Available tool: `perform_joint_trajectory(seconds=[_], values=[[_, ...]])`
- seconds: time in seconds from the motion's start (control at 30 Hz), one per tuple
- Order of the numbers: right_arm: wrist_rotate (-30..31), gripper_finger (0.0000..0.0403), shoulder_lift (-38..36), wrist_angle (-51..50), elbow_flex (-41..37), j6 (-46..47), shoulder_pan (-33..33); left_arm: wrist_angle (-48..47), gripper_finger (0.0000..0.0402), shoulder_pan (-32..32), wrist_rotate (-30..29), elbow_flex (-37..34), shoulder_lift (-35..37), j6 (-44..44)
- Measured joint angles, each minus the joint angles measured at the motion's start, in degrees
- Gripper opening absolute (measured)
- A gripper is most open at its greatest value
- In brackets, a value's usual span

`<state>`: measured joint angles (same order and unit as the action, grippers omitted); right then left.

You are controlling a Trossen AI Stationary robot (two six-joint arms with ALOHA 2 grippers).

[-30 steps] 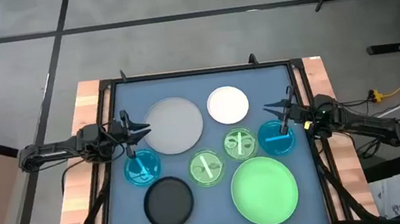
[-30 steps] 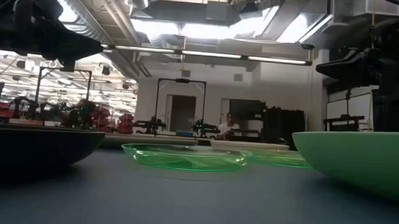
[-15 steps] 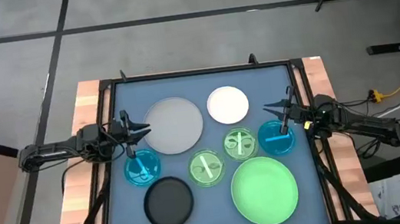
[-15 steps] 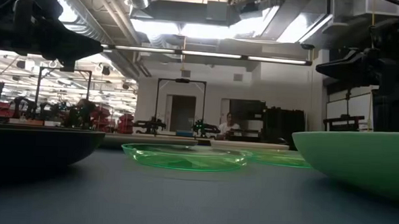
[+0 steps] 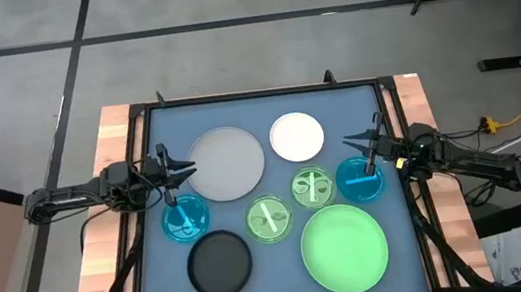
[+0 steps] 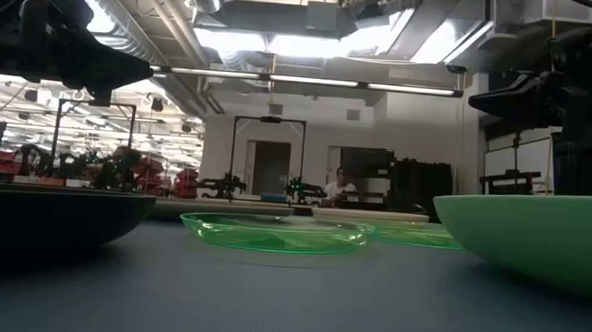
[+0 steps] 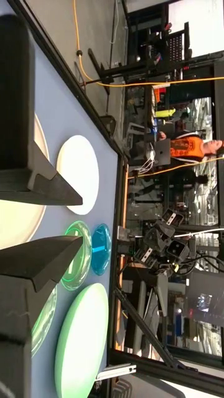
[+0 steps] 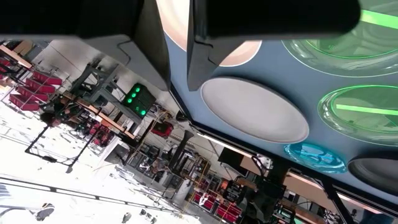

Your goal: Stack plastic plates

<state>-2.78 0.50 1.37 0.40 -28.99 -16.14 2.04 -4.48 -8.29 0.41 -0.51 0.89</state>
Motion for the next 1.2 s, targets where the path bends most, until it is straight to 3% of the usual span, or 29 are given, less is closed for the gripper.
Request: perform_joint_trajectory(seconds=[0.6,0.77,1.2], values=[[0.1,0.0049,0.0,0.1,0.0,0.0,0.0,0.0,0.0082,0.0,0.0,0.0,0.0,0.0],[3.7,0.0049,0.0,0.1,0.0,0.0,0.0,0.0,0.0082,0.0,0.0,0.0,0.0,0.0],[5.9,0.0049,0.0,0.4,0.0,2.2,0.0,0.0,0.0082,0.0,0.0,0.0,0.0,0.0]])
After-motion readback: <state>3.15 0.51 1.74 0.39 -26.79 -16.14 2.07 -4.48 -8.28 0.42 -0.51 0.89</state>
